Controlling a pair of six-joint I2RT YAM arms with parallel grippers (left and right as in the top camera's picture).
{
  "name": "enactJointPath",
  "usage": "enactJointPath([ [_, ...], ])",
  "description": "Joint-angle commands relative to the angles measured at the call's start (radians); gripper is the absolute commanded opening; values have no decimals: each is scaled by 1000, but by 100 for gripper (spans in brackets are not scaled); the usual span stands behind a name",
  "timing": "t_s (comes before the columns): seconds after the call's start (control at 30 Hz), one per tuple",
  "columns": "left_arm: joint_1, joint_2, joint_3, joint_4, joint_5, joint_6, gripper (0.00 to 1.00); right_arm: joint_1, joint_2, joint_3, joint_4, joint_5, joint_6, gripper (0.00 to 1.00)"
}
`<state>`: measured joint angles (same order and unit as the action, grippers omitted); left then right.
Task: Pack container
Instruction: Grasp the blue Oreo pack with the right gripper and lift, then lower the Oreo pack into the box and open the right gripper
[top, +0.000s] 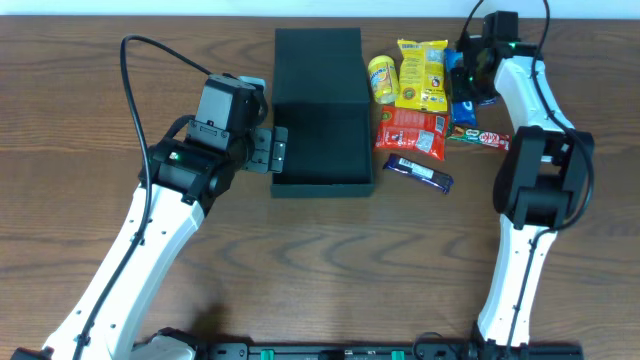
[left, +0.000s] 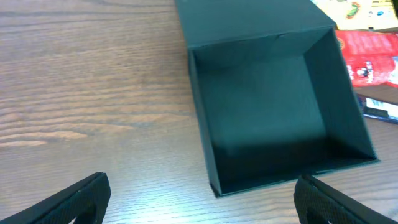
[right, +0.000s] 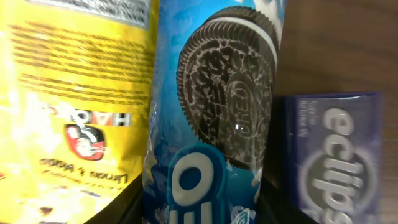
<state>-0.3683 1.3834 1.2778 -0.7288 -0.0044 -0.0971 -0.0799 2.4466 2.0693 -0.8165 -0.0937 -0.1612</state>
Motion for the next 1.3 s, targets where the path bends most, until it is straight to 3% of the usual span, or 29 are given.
enactJointPath([
  [0.0, 6, 2, 20, 5, -71, 16, 95, 10, -152, 44, 5, -26, 19, 1],
  [0.13, 39, 2, 20, 21, -85, 16, 95, 10, -267, 44, 5, -135, 11, 1],
  [0.3, 116, 1, 21, 38, -85, 56, 95, 47, -365, 44, -37, -373, -206, 1],
  [0.43, 212, -2, 21, 58, -85, 85, 95, 131, -378, 43, -154, -432, -388, 1],
  [0.53, 281, -5, 21, 77, -84, 127, 95, 222, -371, 43, -243, -404, -518, 1],
  [0.73, 390, -5, 21, 118, -67, 199, 95, 413, -365, 43, -261, -121, -641, 1],
  [1.03, 483, -5, 21, 136, 201, 465, 95, 527, -294, 43, -230, -109, -694, 1],
  [1.27, 540, -5, 21, 150, 288, 509, 95, 566, -202, 43, -224, -113, -779, 1],
])
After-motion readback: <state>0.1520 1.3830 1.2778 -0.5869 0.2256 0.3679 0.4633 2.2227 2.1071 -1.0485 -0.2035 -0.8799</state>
